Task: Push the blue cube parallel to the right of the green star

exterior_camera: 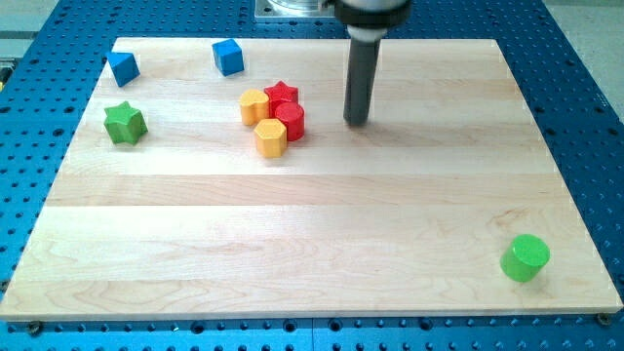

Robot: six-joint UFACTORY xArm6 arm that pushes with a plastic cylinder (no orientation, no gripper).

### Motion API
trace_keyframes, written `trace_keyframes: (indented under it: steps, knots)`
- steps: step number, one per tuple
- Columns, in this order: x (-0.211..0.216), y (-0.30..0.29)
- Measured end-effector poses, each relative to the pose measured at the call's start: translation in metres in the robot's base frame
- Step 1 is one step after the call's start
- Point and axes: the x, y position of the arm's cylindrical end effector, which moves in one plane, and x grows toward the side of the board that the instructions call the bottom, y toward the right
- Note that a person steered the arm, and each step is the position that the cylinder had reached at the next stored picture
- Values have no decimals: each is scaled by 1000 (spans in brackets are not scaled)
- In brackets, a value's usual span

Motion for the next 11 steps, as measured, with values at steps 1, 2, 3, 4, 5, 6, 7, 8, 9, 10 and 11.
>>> trace_keyframes:
  steps: [1, 2, 3, 4, 5, 6, 7, 8, 9, 10, 11]
  knots:
    - [-79, -80]
    - [-104, -173]
    - [-127, -200]
    - [-127, -232]
    - [-94, -234]
    - [-74, -204]
    - [-72, -183]
    - [-75, -162]
    - [-50, -162]
    - [-5, -162]
    - [37, -162]
